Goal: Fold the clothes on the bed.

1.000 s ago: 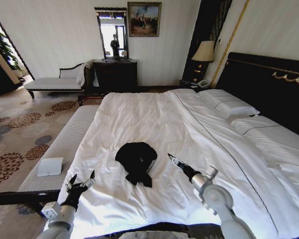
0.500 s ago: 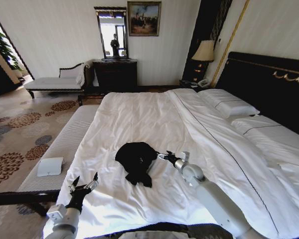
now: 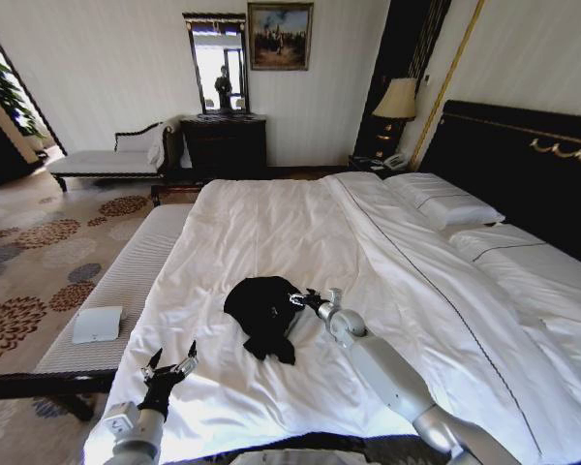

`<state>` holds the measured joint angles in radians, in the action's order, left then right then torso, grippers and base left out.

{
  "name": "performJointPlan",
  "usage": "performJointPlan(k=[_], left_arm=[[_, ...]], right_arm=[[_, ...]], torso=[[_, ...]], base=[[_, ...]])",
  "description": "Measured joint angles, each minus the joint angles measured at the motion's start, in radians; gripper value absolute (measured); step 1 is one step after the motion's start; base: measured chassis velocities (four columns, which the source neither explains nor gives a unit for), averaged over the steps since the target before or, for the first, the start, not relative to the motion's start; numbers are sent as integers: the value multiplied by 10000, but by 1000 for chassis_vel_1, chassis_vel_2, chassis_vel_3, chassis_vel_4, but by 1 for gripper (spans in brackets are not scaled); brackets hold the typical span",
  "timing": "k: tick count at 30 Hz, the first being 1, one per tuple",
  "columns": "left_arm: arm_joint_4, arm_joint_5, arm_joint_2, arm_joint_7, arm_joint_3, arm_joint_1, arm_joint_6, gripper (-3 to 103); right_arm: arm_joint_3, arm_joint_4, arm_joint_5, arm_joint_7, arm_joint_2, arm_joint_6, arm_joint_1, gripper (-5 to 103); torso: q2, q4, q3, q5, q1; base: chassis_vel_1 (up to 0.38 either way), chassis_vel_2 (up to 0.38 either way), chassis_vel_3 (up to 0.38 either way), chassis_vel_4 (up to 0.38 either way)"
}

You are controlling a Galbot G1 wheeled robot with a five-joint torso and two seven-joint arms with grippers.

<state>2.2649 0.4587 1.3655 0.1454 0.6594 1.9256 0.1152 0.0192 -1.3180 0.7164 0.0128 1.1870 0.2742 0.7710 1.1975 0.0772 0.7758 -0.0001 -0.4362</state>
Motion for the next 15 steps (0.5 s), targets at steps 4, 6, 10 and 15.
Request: performJointPlan(k=[4,6,10,15], left_arm=[[4,-12,4,17,-45,-15,6,100],[27,-13,9,25,-53,10,7,103],[62,-13,17,24,-53,61,7,100],[17,20,23,-3,-23,53,-37,99]], right_arm=[[68,273,-74,19,28,-52,-134,103],[142,468,-101,23,75,-87,-286,97],[232,816,-67,17,200,-121,-517,89],[326,1027,674,-96,383,42,-647,73]], torso=[[0,0,0,0,1],[0,0,0,0,1],[0,-1,0,0,1],[0,-1,0,0,1]], base=[[0,0,0,0],[0,0,0,0],[0,0,0,0],[0,0,0,0]])
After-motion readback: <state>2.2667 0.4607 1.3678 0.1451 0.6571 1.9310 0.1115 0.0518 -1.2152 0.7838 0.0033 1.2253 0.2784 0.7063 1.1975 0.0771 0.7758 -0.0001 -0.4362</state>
